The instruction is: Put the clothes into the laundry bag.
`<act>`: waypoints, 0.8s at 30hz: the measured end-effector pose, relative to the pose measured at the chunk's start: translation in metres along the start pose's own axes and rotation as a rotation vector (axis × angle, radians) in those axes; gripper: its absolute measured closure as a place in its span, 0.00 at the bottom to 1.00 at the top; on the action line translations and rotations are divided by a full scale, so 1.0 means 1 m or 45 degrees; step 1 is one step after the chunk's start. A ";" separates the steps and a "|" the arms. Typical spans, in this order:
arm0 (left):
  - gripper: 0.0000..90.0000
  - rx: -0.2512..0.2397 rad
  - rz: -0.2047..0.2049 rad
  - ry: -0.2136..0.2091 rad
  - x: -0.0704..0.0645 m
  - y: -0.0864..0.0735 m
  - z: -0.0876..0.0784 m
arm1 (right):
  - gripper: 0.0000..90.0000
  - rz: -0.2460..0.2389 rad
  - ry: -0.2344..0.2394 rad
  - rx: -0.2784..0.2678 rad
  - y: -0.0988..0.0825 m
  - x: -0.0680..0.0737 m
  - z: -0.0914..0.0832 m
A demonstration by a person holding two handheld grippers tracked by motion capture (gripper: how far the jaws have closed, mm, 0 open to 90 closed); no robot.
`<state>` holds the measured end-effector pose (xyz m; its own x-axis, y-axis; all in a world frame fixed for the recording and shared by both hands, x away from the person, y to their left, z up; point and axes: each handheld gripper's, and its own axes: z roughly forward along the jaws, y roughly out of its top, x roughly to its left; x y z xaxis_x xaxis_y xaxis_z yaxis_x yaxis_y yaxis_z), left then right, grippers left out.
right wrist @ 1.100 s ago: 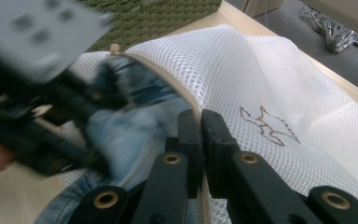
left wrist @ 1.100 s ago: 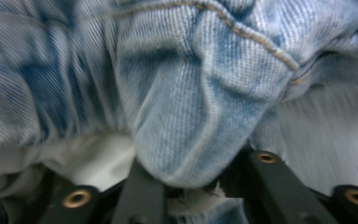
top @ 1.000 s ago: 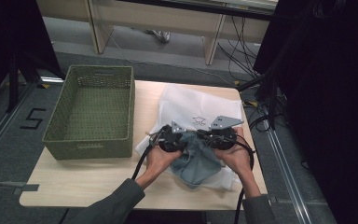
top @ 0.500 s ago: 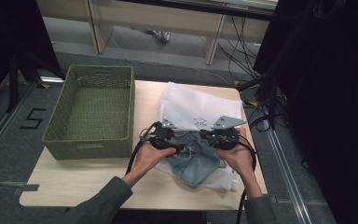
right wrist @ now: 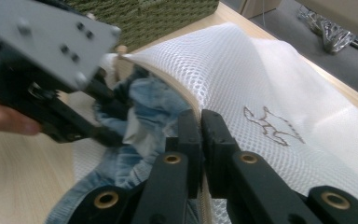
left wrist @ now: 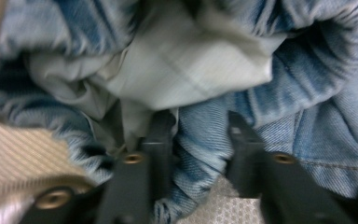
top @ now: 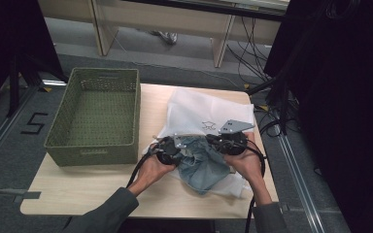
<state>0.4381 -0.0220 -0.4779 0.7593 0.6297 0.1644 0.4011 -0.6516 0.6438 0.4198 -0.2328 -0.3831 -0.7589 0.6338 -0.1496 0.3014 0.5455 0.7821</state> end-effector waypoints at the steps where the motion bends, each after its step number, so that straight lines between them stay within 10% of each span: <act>1: 0.83 -0.020 -0.023 0.002 0.001 0.006 -0.001 | 0.98 0.006 0.001 0.005 0.000 0.000 0.000; 6: 0.85 -0.117 -0.182 0.022 0.015 0.023 0.001 | 0.98 0.017 0.006 0.008 -0.001 -0.001 -0.004; 11: 0.74 -0.084 -0.215 0.004 0.014 0.009 0.022 | 0.98 -0.016 0.013 0.031 -0.006 0.001 0.004; 17: 0.43 -0.162 -0.277 -0.057 0.012 -0.007 -0.017 | 0.98 0.019 0.006 0.032 -0.009 0.000 0.003; 24: 0.38 -0.128 -0.159 -0.275 -0.033 -0.025 -0.033 | 0.96 0.033 0.012 0.040 -0.010 -0.002 0.000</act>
<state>0.3855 -0.0125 -0.4746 0.8034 0.5904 -0.0774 0.4537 -0.5229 0.7216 0.4188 -0.2393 -0.3907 -0.7560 0.6427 -0.1239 0.3386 0.5461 0.7663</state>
